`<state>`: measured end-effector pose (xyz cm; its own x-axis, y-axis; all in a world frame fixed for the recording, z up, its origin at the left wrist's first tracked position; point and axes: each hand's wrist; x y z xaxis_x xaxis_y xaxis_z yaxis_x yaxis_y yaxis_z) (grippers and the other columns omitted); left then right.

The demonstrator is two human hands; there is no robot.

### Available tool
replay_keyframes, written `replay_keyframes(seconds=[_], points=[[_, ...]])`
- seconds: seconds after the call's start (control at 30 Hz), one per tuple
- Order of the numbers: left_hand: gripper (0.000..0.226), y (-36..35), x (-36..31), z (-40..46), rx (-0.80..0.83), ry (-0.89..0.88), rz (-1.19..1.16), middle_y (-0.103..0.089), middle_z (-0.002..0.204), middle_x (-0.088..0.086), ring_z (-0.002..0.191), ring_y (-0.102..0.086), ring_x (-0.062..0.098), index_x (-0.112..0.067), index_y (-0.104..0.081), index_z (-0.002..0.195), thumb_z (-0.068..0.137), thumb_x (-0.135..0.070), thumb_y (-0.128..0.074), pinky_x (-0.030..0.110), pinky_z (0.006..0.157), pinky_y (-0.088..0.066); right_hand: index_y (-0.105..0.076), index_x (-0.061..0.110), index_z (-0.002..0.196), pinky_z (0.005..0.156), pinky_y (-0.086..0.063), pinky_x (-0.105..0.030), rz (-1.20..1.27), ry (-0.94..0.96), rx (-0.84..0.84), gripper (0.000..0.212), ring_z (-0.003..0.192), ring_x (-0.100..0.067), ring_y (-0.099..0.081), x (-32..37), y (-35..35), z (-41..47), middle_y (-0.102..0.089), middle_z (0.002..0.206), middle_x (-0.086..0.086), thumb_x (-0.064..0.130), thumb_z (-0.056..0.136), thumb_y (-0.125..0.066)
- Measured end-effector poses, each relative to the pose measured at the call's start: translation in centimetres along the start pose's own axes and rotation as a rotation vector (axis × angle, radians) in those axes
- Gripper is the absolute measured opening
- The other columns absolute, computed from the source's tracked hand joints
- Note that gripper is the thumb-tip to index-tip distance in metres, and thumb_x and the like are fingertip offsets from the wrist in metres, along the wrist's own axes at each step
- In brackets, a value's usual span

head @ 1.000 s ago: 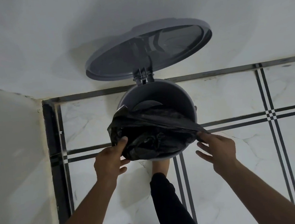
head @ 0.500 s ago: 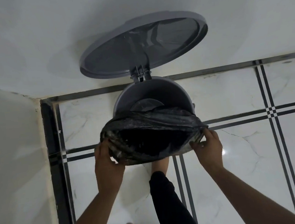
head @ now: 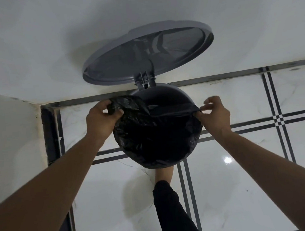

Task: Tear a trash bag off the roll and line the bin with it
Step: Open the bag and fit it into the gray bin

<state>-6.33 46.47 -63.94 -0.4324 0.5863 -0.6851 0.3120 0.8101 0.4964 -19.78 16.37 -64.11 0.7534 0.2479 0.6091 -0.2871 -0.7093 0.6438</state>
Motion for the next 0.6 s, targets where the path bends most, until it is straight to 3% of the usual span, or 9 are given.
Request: replay_keyframes(seconds=[0.1, 0.2, 0.3, 0.37, 0.5, 0.6], points=[[0.029, 0.0, -0.6, 1.8, -0.07, -0.146, 0.144, -0.07, 0.097, -0.009, 0.095, -0.066, 0.014, -0.017, -0.072, 0.107, 0.083, -0.028, -0.084, 0.027, 0.096, -0.049, -0.074, 0.032, 0.102, 0.074, -0.061, -0.032, -0.028, 0.116, 0.005, 0.025, 0.075, -0.02, -0.074, 1.1, -0.6, 1.2, -0.075, 0.095, 0.009, 0.015, 0.088, -0.062], [0.019, 0.1, -0.8, 3.2, -0.075, -0.198, 0.099, -0.068, 0.087, -0.012, 0.087, -0.067, 0.015, -0.02, -0.068, 0.1, 0.085, -0.022, -0.08, 0.032, 0.091, -0.054, -0.081, 0.024, 0.095, 0.067, -0.062, -0.026, 0.109, -0.04, 0.011, 0.024, 0.059, -0.01, -0.069, 2.6, -0.8, 2.4, -0.076, 0.082, 0.005, 0.01, 0.089, -0.061], [0.013, -0.1, -1.4, 4.0, 0.018, -0.069, 0.039, -0.074, 0.085, -0.003, 0.069, -0.068, 0.016, -0.025, -0.074, 0.104, 0.091, -0.021, -0.075, 0.024, 0.068, -0.055, -0.078, 0.017, 0.092, 0.062, -0.057, -0.021, 0.281, -0.298, 0.085, 0.009, 0.059, -0.013, -0.063, 4.0, -0.6, 3.9, -0.07, 0.078, -0.005, 0.016, 0.089, -0.069], [0.016, -0.4, -1.9, 4.3, 0.082, 0.021, -0.036, -0.073, 0.082, 0.001, 0.063, -0.063, 0.014, -0.022, -0.076, 0.108, 0.093, -0.017, -0.072, 0.019, 0.055, -0.05, -0.076, 0.02, 0.087, 0.064, -0.055, -0.024, 0.226, -0.325, 0.17, 0.006, 0.063, -0.014, -0.057, 4.4, -0.3, 4.9, -0.064, 0.077, -0.001, 0.027, 0.086, -0.076], [0.008, -1.1, -2.8, 4.9, 0.154, 0.163, -0.146, -0.069, 0.086, 0.003, 0.074, -0.063, 0.018, -0.018, -0.075, 0.099, 0.092, -0.022, -0.073, 0.026, 0.063, -0.052, -0.078, 0.021, 0.082, 0.04, -0.032, -0.016, 0.115, -0.249, 0.242, 0.015, 0.05, -0.012, -0.042, 4.8, 0.1, 6.2, -0.057, 0.063, 0.005, 0.035, 0.085, -0.081], [0.011, -1.4, -3.4, 5.5, 0.202, 0.189, -0.155, -0.067, 0.083, -0.001, 0.071, -0.06, 0.015, -0.018, -0.074, 0.097, 0.093, -0.029, -0.074, 0.025, 0.061, -0.047, -0.073, 0.019, 0.073, 0.039, -0.03, -0.019, 0.157, -0.274, 0.243, 0.015, 0.051, -0.014, -0.041, 5.7, -0.3, 7.8, -0.057, 0.07, -0.004, 0.023, 0.087, -0.078]])
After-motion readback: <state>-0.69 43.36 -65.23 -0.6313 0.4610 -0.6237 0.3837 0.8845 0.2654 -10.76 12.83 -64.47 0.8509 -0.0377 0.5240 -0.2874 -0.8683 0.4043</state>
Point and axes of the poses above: each hand's wrist, its own z-axis towards the middle knuckle, its own y-axis out of the back of the hand, x = y × z
